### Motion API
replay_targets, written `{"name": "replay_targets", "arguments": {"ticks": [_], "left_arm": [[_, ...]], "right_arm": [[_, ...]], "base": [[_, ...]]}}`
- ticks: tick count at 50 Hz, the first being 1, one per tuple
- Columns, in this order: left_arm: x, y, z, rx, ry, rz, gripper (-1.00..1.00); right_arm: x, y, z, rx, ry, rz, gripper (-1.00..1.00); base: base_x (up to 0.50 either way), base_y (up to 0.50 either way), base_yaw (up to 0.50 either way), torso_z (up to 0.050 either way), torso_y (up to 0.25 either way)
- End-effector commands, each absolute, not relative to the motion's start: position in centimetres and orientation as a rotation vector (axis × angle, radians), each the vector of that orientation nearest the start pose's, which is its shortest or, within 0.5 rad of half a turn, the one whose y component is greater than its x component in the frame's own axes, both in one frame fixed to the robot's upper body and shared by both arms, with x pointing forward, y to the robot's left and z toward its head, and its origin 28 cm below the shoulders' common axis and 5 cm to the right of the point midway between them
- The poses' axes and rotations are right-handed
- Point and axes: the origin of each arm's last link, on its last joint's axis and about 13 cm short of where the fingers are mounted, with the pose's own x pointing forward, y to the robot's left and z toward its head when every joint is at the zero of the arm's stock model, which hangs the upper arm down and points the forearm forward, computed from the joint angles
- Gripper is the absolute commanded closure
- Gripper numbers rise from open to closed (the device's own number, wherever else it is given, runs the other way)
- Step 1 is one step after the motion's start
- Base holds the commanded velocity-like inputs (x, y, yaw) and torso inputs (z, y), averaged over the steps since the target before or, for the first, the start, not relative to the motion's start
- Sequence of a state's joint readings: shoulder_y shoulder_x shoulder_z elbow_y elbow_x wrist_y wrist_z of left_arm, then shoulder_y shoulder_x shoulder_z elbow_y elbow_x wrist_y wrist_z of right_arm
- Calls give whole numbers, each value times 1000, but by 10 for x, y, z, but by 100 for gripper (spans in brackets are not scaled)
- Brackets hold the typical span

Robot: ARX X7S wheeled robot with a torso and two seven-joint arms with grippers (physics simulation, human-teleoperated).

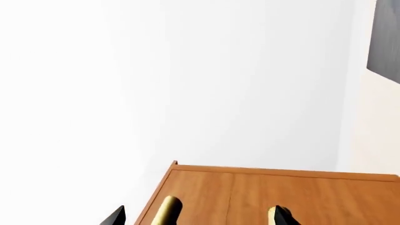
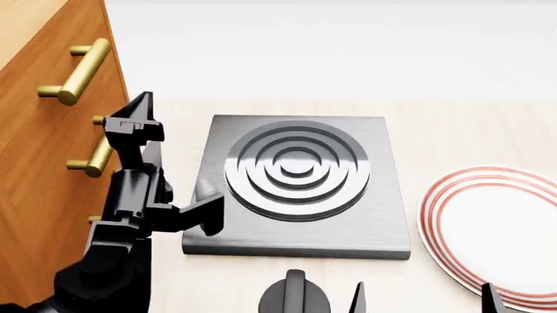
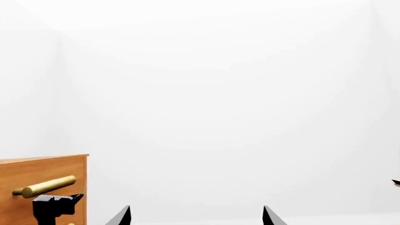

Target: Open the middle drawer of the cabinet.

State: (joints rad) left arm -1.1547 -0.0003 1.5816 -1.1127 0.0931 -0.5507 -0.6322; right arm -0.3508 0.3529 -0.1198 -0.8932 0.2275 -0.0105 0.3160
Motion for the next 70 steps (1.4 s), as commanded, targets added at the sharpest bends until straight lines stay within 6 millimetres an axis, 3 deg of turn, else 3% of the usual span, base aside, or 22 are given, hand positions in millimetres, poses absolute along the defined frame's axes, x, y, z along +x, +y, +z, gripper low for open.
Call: {"name": "replay_targets", "arguments": {"ticks": [1, 70], "left_arm": [[392, 185, 103, 1700, -170, 238, -100], [381, 192, 76, 1679, -109, 196, -100]], "right_arm": [[117, -105, 140, 78, -477, 49, -100], [119, -104, 138, 70, -465, 59, -100]], "base": [[0, 0, 0, 0, 0], [0, 0, 0, 0, 0]]}}
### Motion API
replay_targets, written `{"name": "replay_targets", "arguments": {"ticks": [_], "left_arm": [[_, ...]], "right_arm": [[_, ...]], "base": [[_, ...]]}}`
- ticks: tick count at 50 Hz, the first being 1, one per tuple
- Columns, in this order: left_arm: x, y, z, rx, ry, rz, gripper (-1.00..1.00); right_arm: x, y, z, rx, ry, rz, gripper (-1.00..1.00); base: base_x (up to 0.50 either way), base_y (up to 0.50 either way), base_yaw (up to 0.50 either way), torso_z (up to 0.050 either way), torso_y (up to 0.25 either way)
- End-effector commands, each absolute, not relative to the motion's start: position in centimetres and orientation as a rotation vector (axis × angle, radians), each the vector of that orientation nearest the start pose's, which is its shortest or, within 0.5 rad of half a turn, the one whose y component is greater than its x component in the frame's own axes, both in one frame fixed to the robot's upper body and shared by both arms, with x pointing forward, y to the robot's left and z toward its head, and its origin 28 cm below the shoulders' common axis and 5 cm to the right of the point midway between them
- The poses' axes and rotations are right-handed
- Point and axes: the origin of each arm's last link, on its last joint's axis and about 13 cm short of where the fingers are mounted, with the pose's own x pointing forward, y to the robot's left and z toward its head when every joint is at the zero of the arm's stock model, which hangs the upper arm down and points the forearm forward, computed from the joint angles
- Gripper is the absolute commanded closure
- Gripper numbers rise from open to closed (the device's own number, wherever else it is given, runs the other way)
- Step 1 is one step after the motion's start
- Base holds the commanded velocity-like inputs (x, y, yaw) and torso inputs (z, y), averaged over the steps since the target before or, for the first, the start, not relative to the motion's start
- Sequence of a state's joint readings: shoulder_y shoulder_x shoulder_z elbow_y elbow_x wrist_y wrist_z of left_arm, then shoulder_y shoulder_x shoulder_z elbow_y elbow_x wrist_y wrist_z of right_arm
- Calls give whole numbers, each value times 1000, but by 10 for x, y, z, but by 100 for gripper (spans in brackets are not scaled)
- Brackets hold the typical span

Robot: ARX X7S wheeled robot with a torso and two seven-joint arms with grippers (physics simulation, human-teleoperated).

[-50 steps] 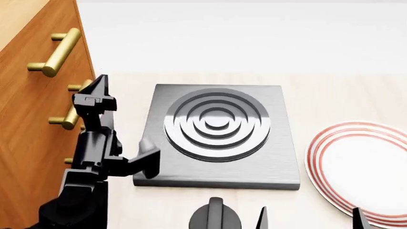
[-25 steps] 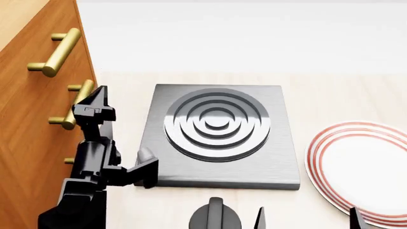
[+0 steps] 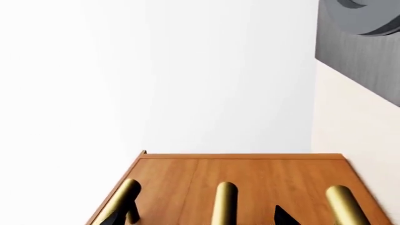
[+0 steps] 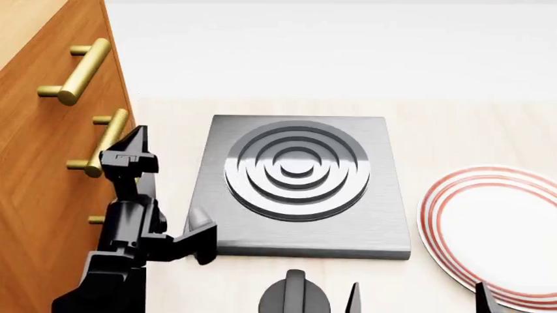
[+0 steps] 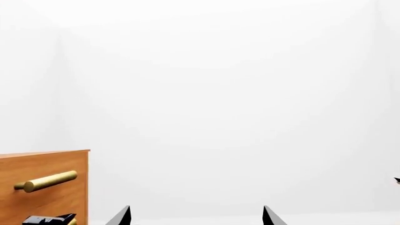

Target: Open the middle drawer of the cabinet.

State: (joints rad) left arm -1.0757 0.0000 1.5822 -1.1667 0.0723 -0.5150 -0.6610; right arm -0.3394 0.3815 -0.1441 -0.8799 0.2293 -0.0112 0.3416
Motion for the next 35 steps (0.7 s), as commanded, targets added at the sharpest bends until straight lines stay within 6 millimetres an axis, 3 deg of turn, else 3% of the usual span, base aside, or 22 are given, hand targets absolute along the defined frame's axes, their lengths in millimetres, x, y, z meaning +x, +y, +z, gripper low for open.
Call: {"name": "replay_targets", "arguments": {"ticks": [1, 35], "left_arm": [[381, 192, 76, 1678, -106, 195, -100], [381, 192, 76, 1673, -105, 195, -100]], "right_arm": [[119, -104, 138, 69, -464, 58, -100], [120, -105, 139, 89, -448, 27, -100]], "base": [[0, 0, 0, 0, 0], [0, 0, 0, 0, 0]]}}
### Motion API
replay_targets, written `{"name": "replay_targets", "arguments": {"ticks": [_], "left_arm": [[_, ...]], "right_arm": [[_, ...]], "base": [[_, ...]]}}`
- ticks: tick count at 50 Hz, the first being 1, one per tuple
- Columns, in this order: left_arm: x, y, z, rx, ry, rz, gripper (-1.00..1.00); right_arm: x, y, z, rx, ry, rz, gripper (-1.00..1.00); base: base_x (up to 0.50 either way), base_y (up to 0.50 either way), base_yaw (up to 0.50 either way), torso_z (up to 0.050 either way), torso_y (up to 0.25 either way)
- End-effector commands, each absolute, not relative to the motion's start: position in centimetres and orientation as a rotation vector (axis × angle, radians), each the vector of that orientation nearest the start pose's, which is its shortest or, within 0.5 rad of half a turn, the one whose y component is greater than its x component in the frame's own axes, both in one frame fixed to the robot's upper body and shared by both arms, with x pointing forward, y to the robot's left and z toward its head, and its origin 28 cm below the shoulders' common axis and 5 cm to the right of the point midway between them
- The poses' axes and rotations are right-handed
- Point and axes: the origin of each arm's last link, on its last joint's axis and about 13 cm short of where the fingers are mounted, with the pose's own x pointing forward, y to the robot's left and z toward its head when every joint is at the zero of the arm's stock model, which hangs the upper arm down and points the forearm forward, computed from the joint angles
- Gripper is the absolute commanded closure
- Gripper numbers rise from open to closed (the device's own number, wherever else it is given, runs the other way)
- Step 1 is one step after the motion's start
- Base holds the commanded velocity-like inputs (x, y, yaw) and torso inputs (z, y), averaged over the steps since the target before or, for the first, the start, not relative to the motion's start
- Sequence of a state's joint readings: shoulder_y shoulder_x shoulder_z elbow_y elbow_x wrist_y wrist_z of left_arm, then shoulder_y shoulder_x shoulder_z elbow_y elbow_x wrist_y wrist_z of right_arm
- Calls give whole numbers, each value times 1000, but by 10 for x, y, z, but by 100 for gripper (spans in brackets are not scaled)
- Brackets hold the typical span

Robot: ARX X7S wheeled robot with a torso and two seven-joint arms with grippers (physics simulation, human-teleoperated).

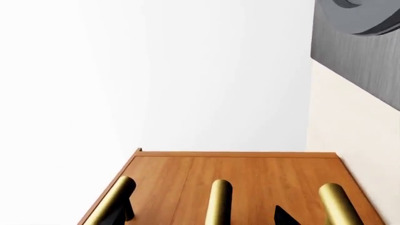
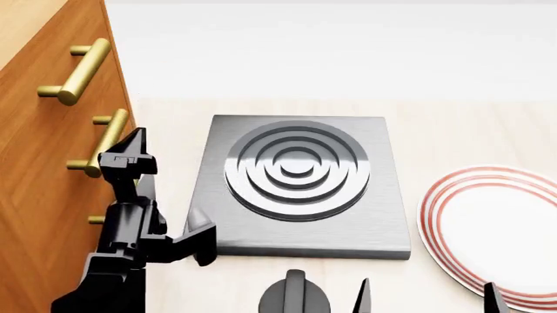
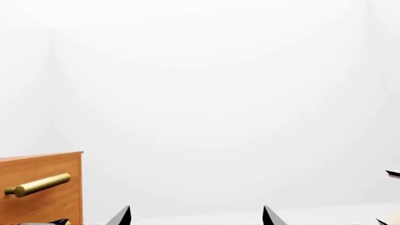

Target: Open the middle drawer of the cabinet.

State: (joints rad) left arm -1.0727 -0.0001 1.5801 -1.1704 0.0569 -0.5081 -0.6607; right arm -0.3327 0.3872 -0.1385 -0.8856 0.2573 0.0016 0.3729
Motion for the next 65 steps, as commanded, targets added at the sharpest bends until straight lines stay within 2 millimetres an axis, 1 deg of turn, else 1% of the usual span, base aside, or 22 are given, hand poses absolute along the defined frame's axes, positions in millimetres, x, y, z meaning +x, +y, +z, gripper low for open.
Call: {"name": "replay_targets", "arguments": {"ticks": [1, 10, 26, 37, 50, 65], "left_arm": [[381, 192, 76, 1673, -105, 195, -100], [381, 192, 76, 1673, -105, 195, -100], [372, 193, 60, 1687, -100, 188, -100], [372, 195, 62, 1719, -115, 222, -100], [369, 201, 54, 1705, -75, 224, -100], [368, 206, 55, 1746, -77, 271, -100]], "right_arm": [[120, -105, 139, 89, -448, 27, -100], [120, -105, 139, 89, -448, 27, -100], [120, -105, 138, 85, -447, 37, -100], [120, -104, 138, 83, -450, 42, -100], [120, -104, 137, 80, -449, 43, -100], [120, -103, 136, 73, -447, 51, -100]], "base": [[0, 0, 0, 0, 0], [0, 0, 0, 0, 0], [0, 0, 0, 0, 0], [0, 0, 0, 0, 0], [0, 0, 0, 0, 0], [0, 0, 0, 0, 0]]}}
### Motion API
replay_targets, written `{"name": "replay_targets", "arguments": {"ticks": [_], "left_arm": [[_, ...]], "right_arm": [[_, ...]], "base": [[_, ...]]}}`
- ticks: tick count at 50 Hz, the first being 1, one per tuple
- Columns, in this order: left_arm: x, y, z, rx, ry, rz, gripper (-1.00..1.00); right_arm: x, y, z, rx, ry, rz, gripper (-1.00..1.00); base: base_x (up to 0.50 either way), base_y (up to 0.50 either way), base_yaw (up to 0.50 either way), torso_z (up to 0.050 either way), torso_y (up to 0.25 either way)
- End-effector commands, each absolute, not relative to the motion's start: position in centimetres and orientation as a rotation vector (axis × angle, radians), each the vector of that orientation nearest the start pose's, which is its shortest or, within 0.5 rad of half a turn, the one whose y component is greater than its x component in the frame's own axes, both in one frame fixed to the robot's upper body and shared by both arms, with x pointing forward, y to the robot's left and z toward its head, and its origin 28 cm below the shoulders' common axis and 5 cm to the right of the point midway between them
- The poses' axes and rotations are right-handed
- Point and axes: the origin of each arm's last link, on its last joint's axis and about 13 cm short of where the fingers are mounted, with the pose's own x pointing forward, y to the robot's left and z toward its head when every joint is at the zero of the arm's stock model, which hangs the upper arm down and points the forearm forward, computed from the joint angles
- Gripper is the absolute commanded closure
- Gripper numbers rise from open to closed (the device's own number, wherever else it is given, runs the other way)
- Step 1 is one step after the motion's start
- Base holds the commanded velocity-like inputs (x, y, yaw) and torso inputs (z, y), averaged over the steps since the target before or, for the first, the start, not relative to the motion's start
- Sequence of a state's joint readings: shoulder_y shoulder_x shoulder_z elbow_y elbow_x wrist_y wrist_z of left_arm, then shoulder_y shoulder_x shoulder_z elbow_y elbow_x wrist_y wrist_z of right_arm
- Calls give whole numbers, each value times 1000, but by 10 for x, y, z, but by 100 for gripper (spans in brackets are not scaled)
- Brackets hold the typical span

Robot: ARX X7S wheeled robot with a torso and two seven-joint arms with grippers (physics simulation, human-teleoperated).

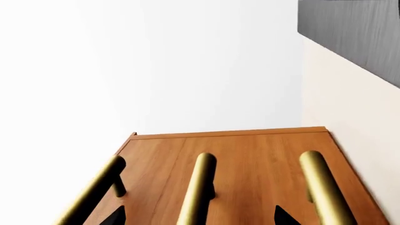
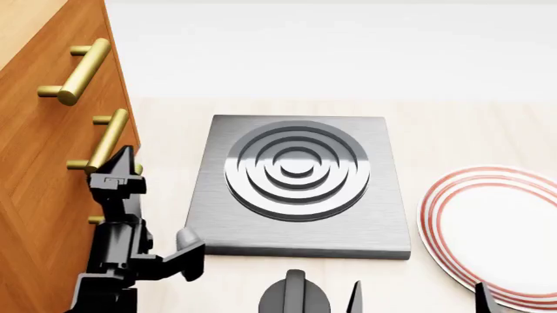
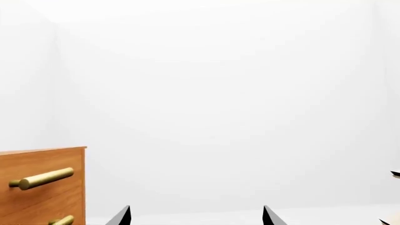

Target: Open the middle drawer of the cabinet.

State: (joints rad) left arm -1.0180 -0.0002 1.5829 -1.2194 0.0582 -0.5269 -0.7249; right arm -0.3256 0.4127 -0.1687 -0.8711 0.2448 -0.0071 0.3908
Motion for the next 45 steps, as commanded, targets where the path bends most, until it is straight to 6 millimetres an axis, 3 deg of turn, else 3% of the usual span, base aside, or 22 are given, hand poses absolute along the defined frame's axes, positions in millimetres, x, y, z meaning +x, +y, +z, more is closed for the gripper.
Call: {"name": "replay_targets", "arguments": {"ticks": [1, 45], "left_arm": [[368, 206, 55, 1747, -80, 273, -100], [365, 215, 49, 1746, -61, 305, -100]], "right_arm": [[120, -103, 136, 74, -447, 52, -100], [121, -102, 134, 64, -435, 62, -100]], "base": [[0, 0, 0, 0, 0], [0, 0, 0, 0, 0]]}}
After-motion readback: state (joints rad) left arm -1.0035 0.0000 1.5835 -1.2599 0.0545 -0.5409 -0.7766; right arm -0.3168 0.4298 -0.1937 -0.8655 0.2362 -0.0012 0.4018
